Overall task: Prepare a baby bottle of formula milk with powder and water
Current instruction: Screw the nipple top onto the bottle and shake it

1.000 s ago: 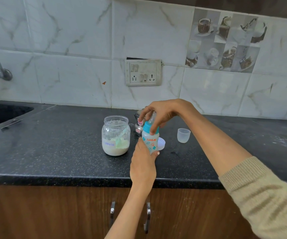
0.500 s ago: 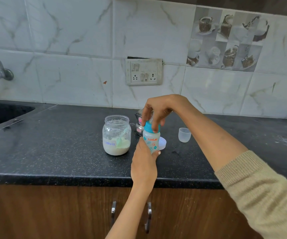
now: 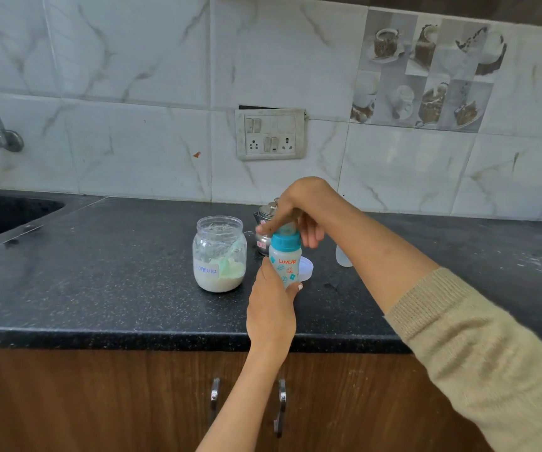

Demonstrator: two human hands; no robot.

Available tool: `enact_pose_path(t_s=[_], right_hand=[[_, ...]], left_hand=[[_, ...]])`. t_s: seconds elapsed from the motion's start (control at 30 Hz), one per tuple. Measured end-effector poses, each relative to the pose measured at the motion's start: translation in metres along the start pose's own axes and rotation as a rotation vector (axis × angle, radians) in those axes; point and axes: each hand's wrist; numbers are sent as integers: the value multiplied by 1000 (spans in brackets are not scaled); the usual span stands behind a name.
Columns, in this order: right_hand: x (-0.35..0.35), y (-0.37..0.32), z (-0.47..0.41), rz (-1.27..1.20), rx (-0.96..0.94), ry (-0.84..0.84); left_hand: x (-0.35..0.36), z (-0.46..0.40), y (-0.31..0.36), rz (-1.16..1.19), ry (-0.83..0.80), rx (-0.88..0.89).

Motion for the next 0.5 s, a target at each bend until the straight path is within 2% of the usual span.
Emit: enact_pose_path(t_s=[0.07, 0.2, 0.5], right_hand=[[-3, 4, 0, -65, -55, -32], [-4, 8, -1, -26, -317, 88], [-3, 7, -7, -11, -190, 148]], left_hand=[[0, 0, 0, 0, -1, 0], [0, 0, -2, -2, -5, 2], [-1, 1, -1, 9, 2, 15]])
Point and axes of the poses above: each hand's wrist, its own z-axis away from the middle knuckle, its own x-axis out of the palm, y = z × x, and after that the axes turned 10 degrees about x, right-handed
